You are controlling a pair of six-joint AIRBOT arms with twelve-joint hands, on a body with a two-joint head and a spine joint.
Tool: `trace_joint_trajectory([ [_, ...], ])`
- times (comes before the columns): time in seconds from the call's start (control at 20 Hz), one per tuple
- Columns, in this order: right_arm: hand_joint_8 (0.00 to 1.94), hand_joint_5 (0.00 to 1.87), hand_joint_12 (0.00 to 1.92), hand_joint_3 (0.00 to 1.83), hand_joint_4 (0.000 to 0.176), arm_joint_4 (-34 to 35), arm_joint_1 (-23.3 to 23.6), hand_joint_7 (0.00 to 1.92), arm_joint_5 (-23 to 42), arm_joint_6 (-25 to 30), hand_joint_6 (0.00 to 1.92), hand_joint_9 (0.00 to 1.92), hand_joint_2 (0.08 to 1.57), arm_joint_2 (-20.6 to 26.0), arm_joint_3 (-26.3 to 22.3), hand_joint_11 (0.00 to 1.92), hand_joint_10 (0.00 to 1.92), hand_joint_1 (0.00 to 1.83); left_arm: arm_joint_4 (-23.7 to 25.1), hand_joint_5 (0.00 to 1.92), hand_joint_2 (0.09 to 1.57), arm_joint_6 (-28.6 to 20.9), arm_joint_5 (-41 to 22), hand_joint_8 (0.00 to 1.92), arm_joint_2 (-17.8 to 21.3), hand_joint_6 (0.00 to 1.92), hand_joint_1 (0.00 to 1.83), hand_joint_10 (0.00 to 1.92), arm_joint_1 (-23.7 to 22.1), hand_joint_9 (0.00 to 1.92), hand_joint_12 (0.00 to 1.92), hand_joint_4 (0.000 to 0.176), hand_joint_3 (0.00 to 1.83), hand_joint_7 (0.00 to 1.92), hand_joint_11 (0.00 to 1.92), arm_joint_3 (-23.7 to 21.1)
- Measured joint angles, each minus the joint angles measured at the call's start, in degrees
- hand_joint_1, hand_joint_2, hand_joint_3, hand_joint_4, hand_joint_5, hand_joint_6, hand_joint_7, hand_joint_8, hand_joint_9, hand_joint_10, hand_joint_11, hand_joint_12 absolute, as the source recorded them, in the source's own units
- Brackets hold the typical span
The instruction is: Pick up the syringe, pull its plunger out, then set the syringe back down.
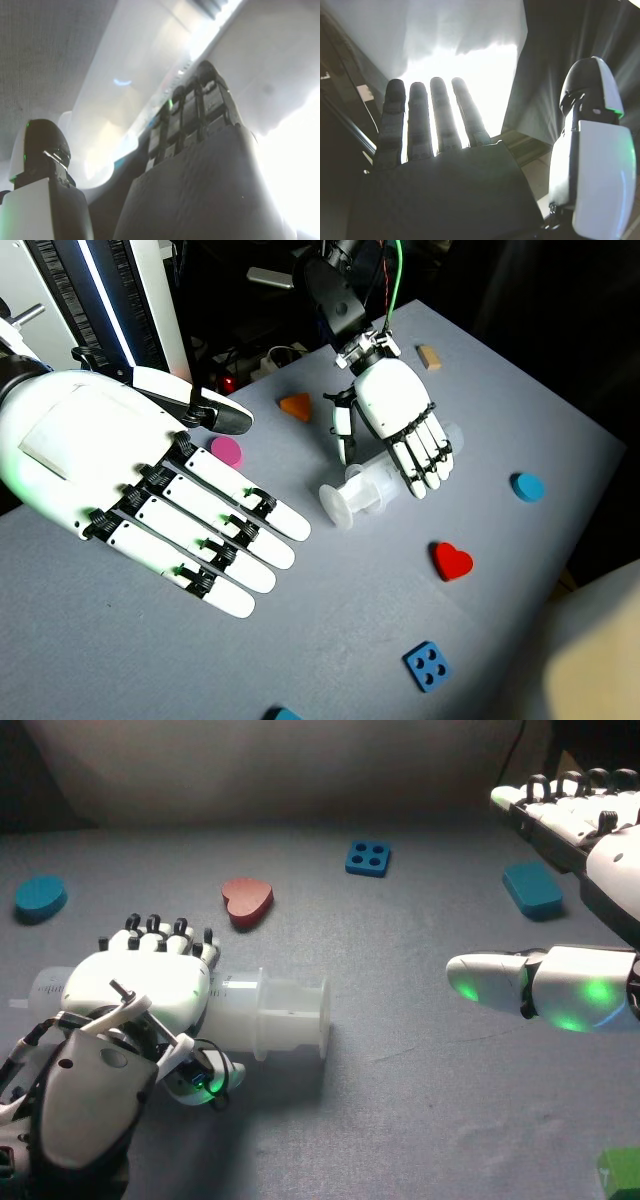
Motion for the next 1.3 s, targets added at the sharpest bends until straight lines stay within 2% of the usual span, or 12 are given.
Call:
trace_joint_trajectory([
  [0.15,0.00,0.05,0.23,0.00,0.000,0.0,-0.1,0.05,0.0,0.1,0.00,0.03,0.94,0.0,0.0,0.00,0.01,0.26,-0.3,0.10,1.01,-0.8,0.4,0.00,-0.7,0.01,0.78,0.00,0.7,0.05,0.36,0.000,0.00,0.08,0.00,1.4],
  [0.65,0.00,0.04,0.25,0.00,0.000,0.0,-0.3,0.05,0.0,0.1,0.00,0.04,0.93,0.0,0.0,0.00,0.00,0.26,1.3,0.12,1.03,-1.9,1.6,0.00,-1.7,0.01,0.79,0.00,1.4,0.05,0.29,0.000,0.00,0.07,0.00,3.0],
  [0.75,0.00,0.04,0.27,0.00,0.000,0.0,-0.3,0.05,0.0,0.1,0.00,0.03,0.93,0.0,0.0,0.00,0.00,0.27,2.1,0.43,1.02,-2.5,1.5,0.01,-1.9,0.00,0.89,0.01,1.4,0.15,0.47,0.000,0.00,0.25,0.00,3.0],
  [0.8,0.00,0.04,0.26,0.00,0.000,0.0,-0.3,0.05,0.0,0.1,0.00,0.03,0.93,0.0,0.0,0.00,0.00,0.28,2.6,0.37,1.02,-2.5,1.4,0.01,-1.9,0.00,0.92,0.02,1.4,0.20,0.54,0.000,0.00,0.30,0.00,3.0],
  [0.85,0.00,0.04,0.23,0.00,0.000,0.0,-0.3,0.05,0.0,0.1,0.00,0.03,0.93,0.0,0.0,0.00,0.00,0.28,2.6,0.80,1.02,-2.6,1.4,0.01,-1.9,0.08,0.97,0.02,1.4,0.29,0.64,0.000,0.00,0.44,0.00,3.0],
  [1.0,0.00,0.02,0.22,0.00,0.000,0.0,-0.3,0.03,0.0,0.1,0.00,0.02,0.94,0.0,0.0,0.00,0.00,0.27,3.2,0.73,1.05,-2.9,0.7,0.00,-2.1,0.00,1.08,0.02,1.4,0.51,1.00,0.000,0.00,0.63,0.09,3.0],
  [1.05,0.00,0.02,0.21,0.00,0.000,0.0,-0.3,0.04,0.0,0.1,0.00,0.02,0.94,0.0,0.0,0.00,0.00,0.27,3.4,0.95,1.09,-3.1,0.7,0.01,-2.2,0.74,1.14,0.03,1.4,0.60,1.03,0.000,0.00,0.73,0.18,3.0],
  [1.1,0.00,0.03,0.21,0.00,0.000,0.0,-0.3,0.04,0.0,0.1,0.00,0.02,0.94,0.0,0.0,0.00,0.00,0.27,3.7,0.94,1.12,-3.3,0.7,0.02,-2.2,0.96,1.15,0.05,1.5,0.70,1.04,0.000,0.01,0.81,0.28,3.1],
  [1.15,0.00,0.02,0.24,0.00,0.000,0.0,-0.3,0.04,0.0,0.1,0.00,0.02,0.94,0.0,0.0,0.00,0.00,0.26,4.0,0.96,1.12,-3.3,0.9,0.04,-2.2,0.99,1.16,0.08,1.5,0.81,1.04,0.000,0.00,0.91,0.38,3.1],
  [1.2,0.00,0.02,0.24,0.00,0.000,0.0,-0.3,0.03,0.0,0.1,0.00,0.02,0.94,0.0,0.0,0.00,0.00,0.27,3.9,0.99,1.11,-3.3,0.8,0.86,-2.2,0.95,1.20,0.12,1.6,0.93,1.03,0.000,0.01,0.93,0.51,2.8],
  [1.25,0.00,0.01,0.23,0.00,0.000,0.0,-0.3,0.02,0.0,0.1,0.00,0.01,0.94,0.0,0.0,0.00,0.00,0.27,3.9,0.94,1.12,-3.3,1.0,1.03,-2.2,0.97,1.22,0.15,1.6,1.00,1.06,0.000,0.00,0.97,0.58,2.8],
  [1.3,0.00,0.00,0.18,0.00,0.000,-0.1,-0.3,0.01,0.0,0.1,0.00,0.00,0.95,0.0,0.0,0.00,0.00,0.25,3.8,1.02,1.10,-3.4,1.1,1.06,-2.2,0.82,1.23,0.20,1.6,1.07,1.10,0.000,0.00,1.00,0.66,2.8],
])
